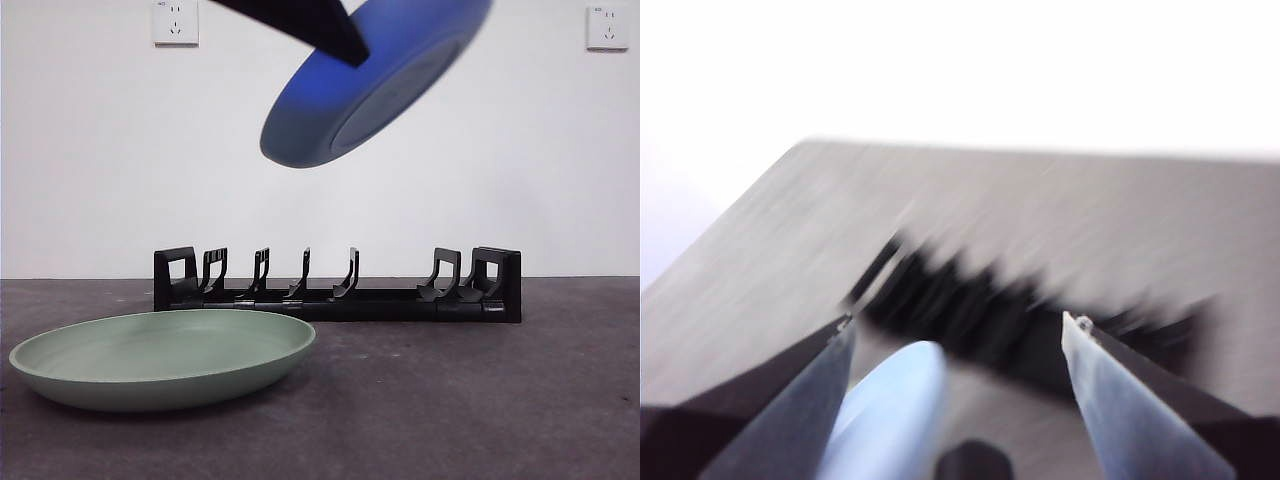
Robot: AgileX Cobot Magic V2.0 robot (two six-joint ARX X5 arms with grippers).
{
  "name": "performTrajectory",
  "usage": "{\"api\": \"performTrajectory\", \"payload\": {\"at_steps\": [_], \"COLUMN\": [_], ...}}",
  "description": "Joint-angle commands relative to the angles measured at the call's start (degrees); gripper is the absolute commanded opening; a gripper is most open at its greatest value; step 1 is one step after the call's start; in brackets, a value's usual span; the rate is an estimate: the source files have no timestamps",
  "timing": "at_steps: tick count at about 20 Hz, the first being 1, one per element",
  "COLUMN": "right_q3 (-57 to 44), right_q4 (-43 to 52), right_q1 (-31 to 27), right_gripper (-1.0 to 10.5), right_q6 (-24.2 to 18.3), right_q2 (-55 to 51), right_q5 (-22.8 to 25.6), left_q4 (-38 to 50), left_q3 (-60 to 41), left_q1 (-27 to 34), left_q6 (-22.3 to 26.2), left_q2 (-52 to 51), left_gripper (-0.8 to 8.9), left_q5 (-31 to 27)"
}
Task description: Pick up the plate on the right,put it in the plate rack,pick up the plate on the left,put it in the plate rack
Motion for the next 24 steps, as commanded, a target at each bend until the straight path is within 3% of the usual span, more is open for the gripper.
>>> {"api": "performTrajectory", "payload": {"at_steps": [1, 6, 10, 17, 22, 24], "right_q3": [0.1, 0.1, 0.0, 0.0, 0.0, 0.0], "right_q4": [-1.1, -9.2, -15.8, -22.2, -24.5, -25.2], "right_q1": [0.0, 0.0, 0.0, 0.0, 0.1, 0.1], "right_gripper": [3.5, 3.5, 3.5, 3.5, 3.5, 3.5], "right_q6": [0.5, -0.2, -1.9, -3.0, -3.9, -4.0], "right_q2": [-3.1, -6.1, -6.3, -5.7, -5.8, -5.8], "right_q5": [4.6, 5.4, 5.1, -1.2, -1.5, -1.5], "left_q4": [7.4, 20.1, 25.4, 28.6, 32.9, 33.0], "left_q3": [0.0, 0.0, 0.0, 0.0, 0.0, 0.0], "left_q1": [5.3, 14.6, 21.2, 31.5, 37.9, 39.4], "left_q6": [-12.7, -27.5, -34.1, -37.6, -40.1, -40.0], "left_q2": [-0.2, -0.2, -0.2, 2.0, 8.7, 11.6], "left_gripper": [-0.08, -0.08, -0.08, -0.08, -0.08, -0.08], "left_q5": [6.5, 15.6, 20.1, 26.0, 33.7, 33.9]}}
